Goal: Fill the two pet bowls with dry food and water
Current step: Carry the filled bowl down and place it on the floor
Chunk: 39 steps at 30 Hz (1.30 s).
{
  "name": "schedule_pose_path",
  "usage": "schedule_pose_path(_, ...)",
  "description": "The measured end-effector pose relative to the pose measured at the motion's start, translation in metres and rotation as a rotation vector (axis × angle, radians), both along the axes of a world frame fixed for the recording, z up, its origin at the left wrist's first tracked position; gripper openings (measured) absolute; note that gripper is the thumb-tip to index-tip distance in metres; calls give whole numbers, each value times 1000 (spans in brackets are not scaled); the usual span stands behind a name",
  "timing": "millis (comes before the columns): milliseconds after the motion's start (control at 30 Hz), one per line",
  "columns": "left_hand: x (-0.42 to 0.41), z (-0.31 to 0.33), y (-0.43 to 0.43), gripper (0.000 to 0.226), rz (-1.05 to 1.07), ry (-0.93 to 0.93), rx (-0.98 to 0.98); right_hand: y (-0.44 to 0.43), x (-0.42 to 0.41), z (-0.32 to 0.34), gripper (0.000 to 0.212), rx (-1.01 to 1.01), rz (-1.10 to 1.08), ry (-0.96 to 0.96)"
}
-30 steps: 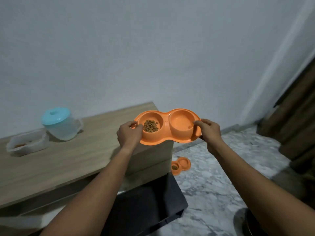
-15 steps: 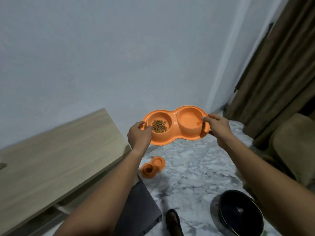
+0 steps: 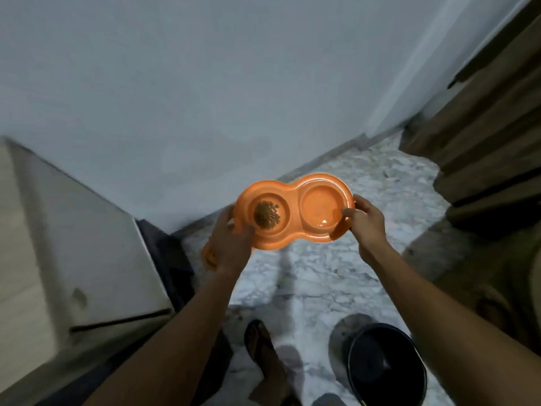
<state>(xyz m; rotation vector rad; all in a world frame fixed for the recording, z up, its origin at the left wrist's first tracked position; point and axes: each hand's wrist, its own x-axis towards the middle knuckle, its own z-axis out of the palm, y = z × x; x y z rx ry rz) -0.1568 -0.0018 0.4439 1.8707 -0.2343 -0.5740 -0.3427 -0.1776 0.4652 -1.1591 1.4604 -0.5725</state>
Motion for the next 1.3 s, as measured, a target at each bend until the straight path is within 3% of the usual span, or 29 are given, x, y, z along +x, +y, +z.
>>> schedule_pose_path(133, 5, -125, -51, 48, 74, 28, 64, -58, 20, -117, 49, 28, 35, 30)
schedule_pose_path(367, 6, -395, -119, 46, 225, 55, 113, -141, 61, -392, 56, 8, 156, 62)
schedule_pose_path(467, 8, -479, -139, 41, 280, 120, 175, -164, 75, -486, 54, -18, 191, 79)
schedule_pose_path(600, 11, -567, -168, 51, 287, 117, 213, -198, 91, -583, 52, -30, 230, 99)
schedule_pose_path(800, 22, -626, -196, 52, 308, 87, 244, -227, 105, -651, 44, -36, 234, 111)
schedule_pose_path(1000, 31, -640, -207, 47, 278, 78, 286, -234, 111, -671, 42, -35, 238, 137)
schedule_pose_path(1167, 31, -627, -211, 52, 233, 106, 339, -227, 115, -657, 58, -21, 287, 182)
schedule_pose_path(1300, 28, -577, -206, 56, 161, 103, 345, -205, 109, -607, 66, -52, 341, 229)
